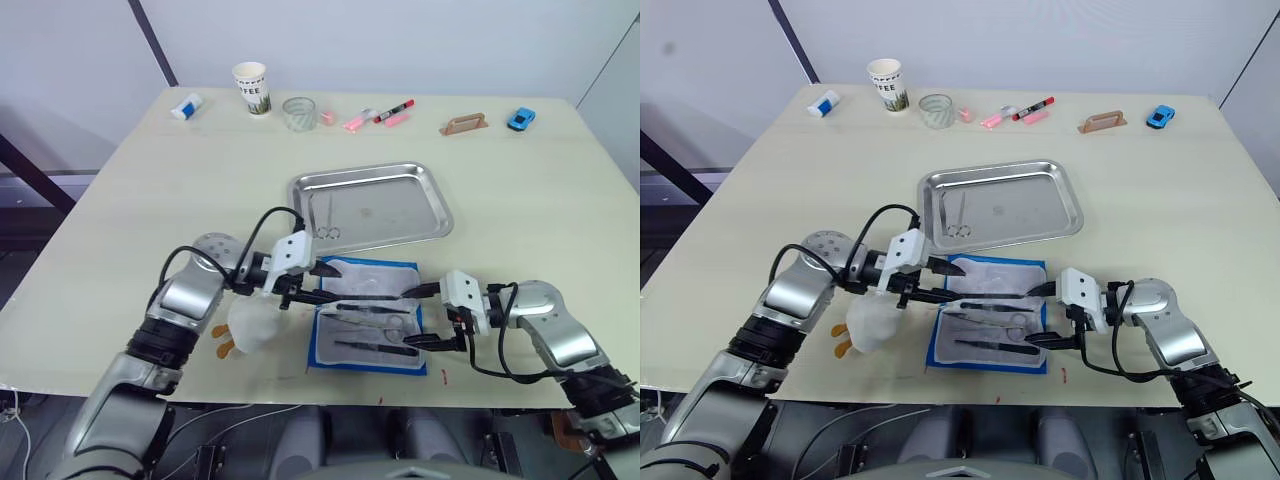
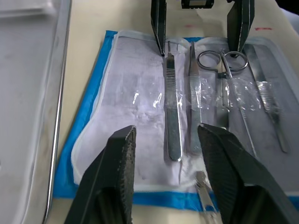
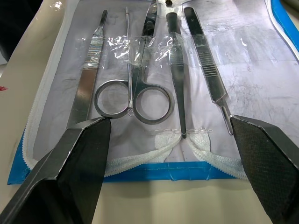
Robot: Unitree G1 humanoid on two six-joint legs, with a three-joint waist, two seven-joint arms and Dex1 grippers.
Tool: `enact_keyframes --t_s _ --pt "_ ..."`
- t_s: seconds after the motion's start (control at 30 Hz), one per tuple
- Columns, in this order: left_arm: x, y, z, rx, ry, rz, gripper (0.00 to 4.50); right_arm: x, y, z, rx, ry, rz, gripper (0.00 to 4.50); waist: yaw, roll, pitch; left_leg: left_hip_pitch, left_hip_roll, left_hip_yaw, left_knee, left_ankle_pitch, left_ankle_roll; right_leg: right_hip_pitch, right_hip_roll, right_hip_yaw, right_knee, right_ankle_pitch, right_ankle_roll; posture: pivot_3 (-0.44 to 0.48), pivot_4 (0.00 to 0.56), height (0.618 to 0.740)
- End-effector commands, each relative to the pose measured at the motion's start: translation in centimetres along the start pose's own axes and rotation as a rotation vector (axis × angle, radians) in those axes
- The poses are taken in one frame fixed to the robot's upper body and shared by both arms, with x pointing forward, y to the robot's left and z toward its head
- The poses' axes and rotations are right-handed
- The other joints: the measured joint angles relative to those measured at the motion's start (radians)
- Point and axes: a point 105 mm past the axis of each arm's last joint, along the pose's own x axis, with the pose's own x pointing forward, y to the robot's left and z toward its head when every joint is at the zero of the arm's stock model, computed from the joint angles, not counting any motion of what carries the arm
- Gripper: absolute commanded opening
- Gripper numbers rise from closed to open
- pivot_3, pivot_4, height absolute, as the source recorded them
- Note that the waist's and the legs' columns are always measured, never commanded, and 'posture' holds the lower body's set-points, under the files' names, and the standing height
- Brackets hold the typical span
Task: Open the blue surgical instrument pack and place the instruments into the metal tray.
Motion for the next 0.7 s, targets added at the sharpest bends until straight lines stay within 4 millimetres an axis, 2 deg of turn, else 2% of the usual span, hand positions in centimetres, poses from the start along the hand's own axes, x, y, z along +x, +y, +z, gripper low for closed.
enact_keyframes --t_s 0.03,0.47,0.7 --pt "0.3 0.6 0.3 0.043 0.006 0.018 2.22 0.8 1.2 -1.5 0.066 0.041 0.040 4.40 -0.001 0.000 0.000 0.000 0.000 0.000 0.000 0.000 0.000 0.000 0.000 0.000 0.000 0.000 0.000 0.000 0.150 0.740" --pt "1.4 1.8 -0.7 0.064 0.051 0.042 2.22 0.7 1.3 -1.5 0.071 0.038 0.035 4.40 0.000 0.000 0.000 0.000 0.000 0.000 0.000 0.000 0.000 0.000 0.000 0.000 0.000 0.000 0.000 0.000 0.150 0.740" --pt "1.8 1.0 -1.5 0.103 0.092 -0.018 2.22 0.6 1.3 -1.5 0.072 0.040 0.032 4.40 0.001 0.000 0.000 0.000 0.000 0.000 0.000 0.000 0.000 0.000 0.000 0.000 0.000 0.000 0.000 0.000 0.150 0.740"
